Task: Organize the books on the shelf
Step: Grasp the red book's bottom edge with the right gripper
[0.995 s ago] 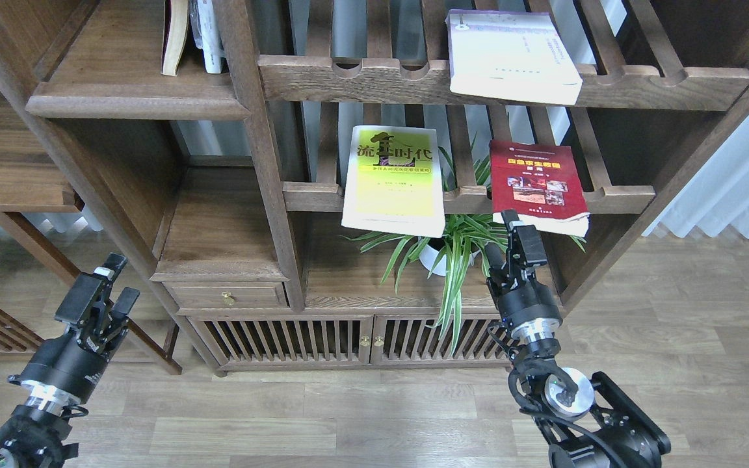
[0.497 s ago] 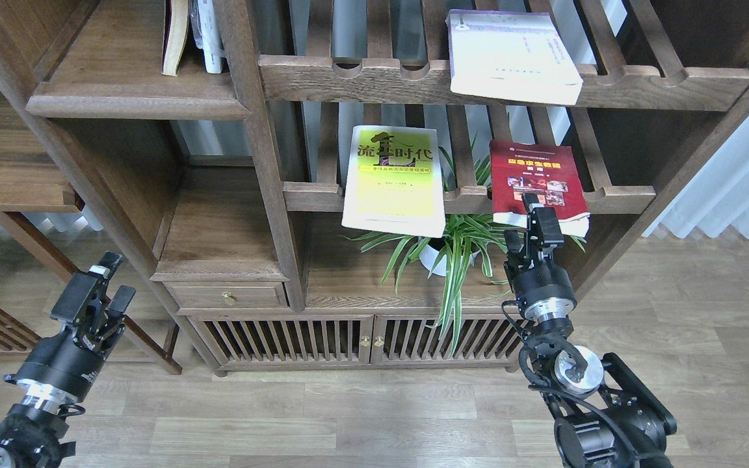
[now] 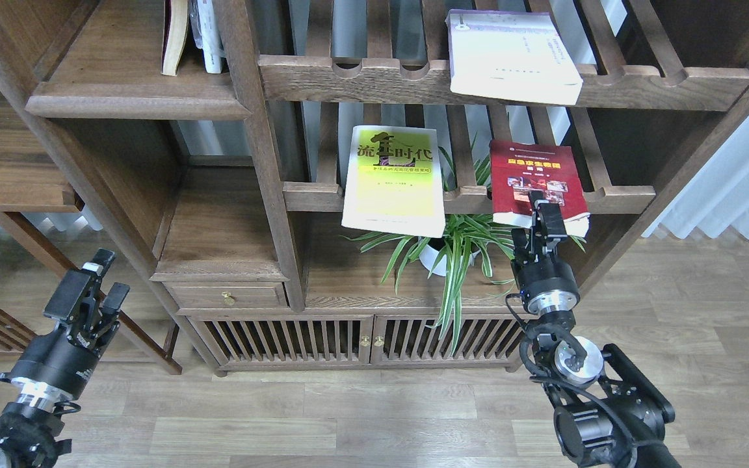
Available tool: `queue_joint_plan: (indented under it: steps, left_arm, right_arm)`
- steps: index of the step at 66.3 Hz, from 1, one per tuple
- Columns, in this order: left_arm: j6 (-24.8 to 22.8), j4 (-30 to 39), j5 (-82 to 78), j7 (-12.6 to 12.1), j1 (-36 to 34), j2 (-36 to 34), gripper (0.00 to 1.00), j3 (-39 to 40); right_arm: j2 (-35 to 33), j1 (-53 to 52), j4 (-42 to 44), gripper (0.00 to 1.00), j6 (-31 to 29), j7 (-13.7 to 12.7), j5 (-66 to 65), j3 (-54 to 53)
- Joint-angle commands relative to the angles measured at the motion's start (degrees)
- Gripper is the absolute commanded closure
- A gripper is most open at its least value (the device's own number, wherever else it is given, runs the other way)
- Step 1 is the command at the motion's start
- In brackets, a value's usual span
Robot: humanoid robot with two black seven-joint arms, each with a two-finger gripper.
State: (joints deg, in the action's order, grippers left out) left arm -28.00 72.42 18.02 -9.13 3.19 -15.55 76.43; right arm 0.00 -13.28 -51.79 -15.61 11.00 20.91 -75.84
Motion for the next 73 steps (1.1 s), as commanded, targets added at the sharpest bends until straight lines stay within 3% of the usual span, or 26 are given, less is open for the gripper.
queue_joint_plan:
  steps: [1, 12, 44, 58, 73]
  left_arm:
    - [0.0, 0.0, 0.0, 0.08, 0.06, -0.01, 0.0, 0.29]
    - [0.0, 0.0, 0.0, -0.01, 0.06, -0.01, 0.0, 0.91]
    - [0.0, 0.0, 0.0, 0.08, 0.06, -0.1, 0.0, 1.79]
    - [0.0, 0.0, 0.0, -0.01, 0.06, -0.1, 0.0, 2.23]
    - [0.0, 0.0, 0.0, -0.01, 0.06, -0.1, 0.0, 3.19]
  right_arm:
    - [0.0, -0.52, 0.46, 0.05, 1.63, -0.01, 0.01, -1.51]
    - [0.0, -0.61, 0.37, 0.26, 1.9, -0.01, 0.1, -3.97]
    - [0.0, -1.75, 0.37, 0.3, 6.03, -0.01, 0.01, -2.74]
    - [0.0, -2.63, 0.37, 0.63, 5.59, 2.54, 0.1, -3.79]
    - [0.0, -2.54, 0.37, 0.71, 5.59, 2.54, 0.1, -3.0]
